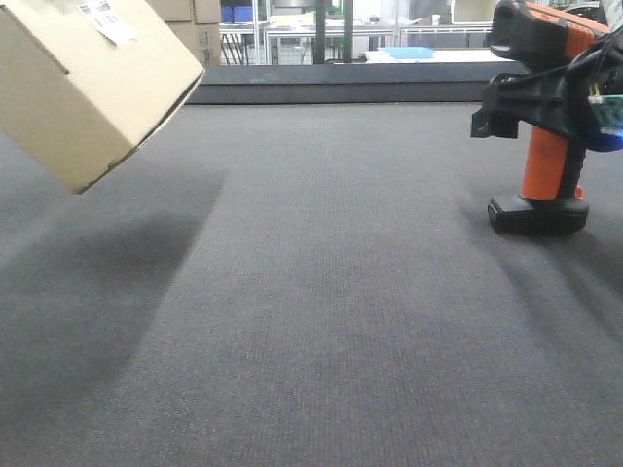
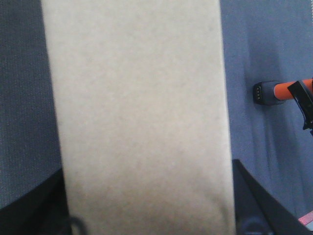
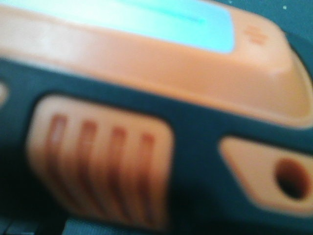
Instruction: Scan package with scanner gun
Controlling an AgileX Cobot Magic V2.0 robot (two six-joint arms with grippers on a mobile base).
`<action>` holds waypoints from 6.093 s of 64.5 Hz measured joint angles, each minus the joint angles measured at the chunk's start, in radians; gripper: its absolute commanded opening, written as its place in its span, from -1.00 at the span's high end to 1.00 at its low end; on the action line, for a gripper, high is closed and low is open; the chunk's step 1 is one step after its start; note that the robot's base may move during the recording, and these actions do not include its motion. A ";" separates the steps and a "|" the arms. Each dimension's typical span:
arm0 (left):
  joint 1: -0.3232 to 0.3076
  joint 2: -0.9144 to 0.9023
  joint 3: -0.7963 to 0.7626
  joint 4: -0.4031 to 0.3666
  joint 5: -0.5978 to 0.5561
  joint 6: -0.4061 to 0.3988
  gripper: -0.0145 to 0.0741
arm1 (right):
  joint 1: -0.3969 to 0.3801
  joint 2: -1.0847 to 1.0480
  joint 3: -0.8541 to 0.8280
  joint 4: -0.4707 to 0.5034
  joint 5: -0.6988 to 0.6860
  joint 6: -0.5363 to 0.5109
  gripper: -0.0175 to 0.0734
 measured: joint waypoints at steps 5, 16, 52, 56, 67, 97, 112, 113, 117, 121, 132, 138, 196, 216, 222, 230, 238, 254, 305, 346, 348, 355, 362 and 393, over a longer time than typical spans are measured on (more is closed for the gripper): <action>0.000 0.000 0.000 0.000 0.000 0.000 0.92 | 0.000 -0.015 0.000 0.000 0.030 0.000 -0.62; 0.000 0.000 0.000 0.000 0.002 0.000 0.92 | 0.000 -0.048 0.000 0.000 0.085 0.000 -0.62; 0.000 0.000 0.000 0.042 0.006 0.000 0.92 | -0.002 -0.094 0.000 0.000 0.196 -0.025 -0.62; 0.000 0.000 0.000 0.060 0.008 0.000 0.92 | -0.002 -0.113 0.000 0.000 0.219 -0.035 -0.62; -0.006 0.000 -0.005 0.144 0.011 0.000 0.92 | -0.008 -0.173 0.000 0.000 0.278 -0.052 -0.62; -0.110 0.104 -0.135 0.453 0.013 -0.092 0.92 | -0.123 -0.318 0.000 -0.032 0.501 -0.060 -0.62; -0.110 0.172 -0.140 0.494 0.013 -0.119 0.92 | -0.123 -0.412 0.000 -0.040 0.671 -0.062 -0.62; -0.110 0.175 -0.140 0.500 0.013 -0.124 0.92 | -0.123 -0.419 0.000 -0.040 0.679 -0.062 -0.62; -0.118 0.184 -0.140 0.535 0.013 -0.146 0.92 | -0.123 -0.446 0.000 -0.040 0.708 -0.062 -0.62; -0.129 0.188 -0.140 0.590 0.013 -0.169 0.92 | -0.123 -0.479 0.000 -0.040 0.728 -0.062 -0.57; -0.155 0.190 -0.140 0.677 0.013 -0.200 0.92 | -0.123 -0.580 0.000 -0.040 0.750 -0.062 0.09; -0.159 0.194 -0.140 0.681 0.011 -0.202 0.92 | -0.123 -0.626 0.000 -0.040 0.753 -0.064 0.62; -0.161 0.115 -0.143 0.685 0.010 -0.208 -0.68 | -0.196 -0.746 -0.086 -0.169 0.789 -0.066 0.96; -0.161 -0.148 -0.050 0.696 -0.078 -0.208 0.09 | -0.265 -0.748 -0.086 -0.175 0.818 -0.066 0.96; -0.161 -0.259 0.049 0.700 -0.174 -0.208 0.47 | -0.265 -0.758 -0.086 -0.175 0.838 -0.066 0.96; -0.161 -0.405 0.221 0.703 -0.308 -0.208 0.85 | -0.265 -0.793 -0.086 -0.175 0.855 -0.066 0.96; -0.161 -0.551 0.394 0.705 -0.441 -0.208 0.92 | -0.265 -0.834 -0.064 -0.175 0.857 -0.066 0.96; -0.161 -0.831 0.724 0.707 -0.725 -0.208 0.92 | -0.265 -0.963 0.108 -0.175 0.848 -0.066 0.96; -0.161 -1.210 1.067 0.690 -1.077 -0.208 0.92 | -0.265 -1.394 0.253 -0.175 0.826 -0.066 0.97; -0.102 -1.267 1.078 0.690 -1.037 -0.208 0.92 | -0.265 -1.394 0.253 -0.175 0.826 -0.066 0.97; -0.080 -1.287 1.091 0.690 -1.027 -0.208 0.92 | -0.265 -1.394 0.253 -0.175 0.826 -0.066 0.97; -0.022 -1.367 1.156 0.690 -1.023 -0.208 0.92 | -0.265 -1.394 0.253 -0.175 0.826 -0.066 0.97; -0.007 -1.456 1.262 0.687 -1.034 -0.208 0.92 | -0.265 -1.394 0.253 -0.175 0.826 -0.066 0.97; -0.001 -1.564 1.491 0.668 -1.141 -0.208 0.92 | -0.265 -1.396 0.253 -0.175 0.824 -0.066 0.97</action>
